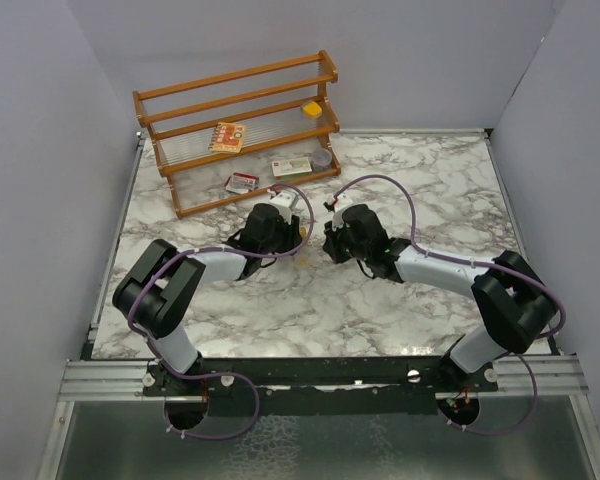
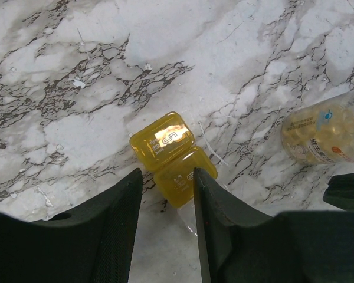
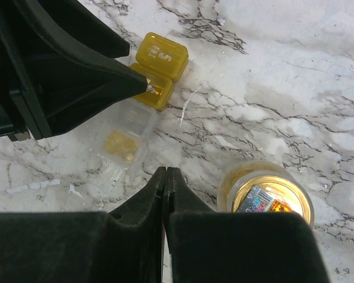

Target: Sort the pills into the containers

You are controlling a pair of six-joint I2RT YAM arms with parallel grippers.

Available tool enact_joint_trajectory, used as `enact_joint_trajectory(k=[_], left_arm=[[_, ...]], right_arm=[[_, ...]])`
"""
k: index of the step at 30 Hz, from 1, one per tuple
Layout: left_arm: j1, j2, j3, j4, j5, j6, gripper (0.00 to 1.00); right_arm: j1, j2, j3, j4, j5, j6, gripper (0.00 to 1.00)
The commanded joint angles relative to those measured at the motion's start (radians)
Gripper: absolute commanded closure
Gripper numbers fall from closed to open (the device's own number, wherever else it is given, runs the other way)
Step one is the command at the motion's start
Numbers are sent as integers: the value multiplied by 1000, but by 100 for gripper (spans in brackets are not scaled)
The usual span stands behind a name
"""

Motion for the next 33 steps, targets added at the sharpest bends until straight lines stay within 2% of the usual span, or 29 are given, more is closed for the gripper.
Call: enact_joint_trajectory(k=[1,33], left_arm=[[1,-4,17,-13,-39,-5,58],[-2,49,44,-53,-49,-24,60]], right_arm=[[8,-2,15,44,-44,9,99],[20,47,-1,63,-82,23,99]])
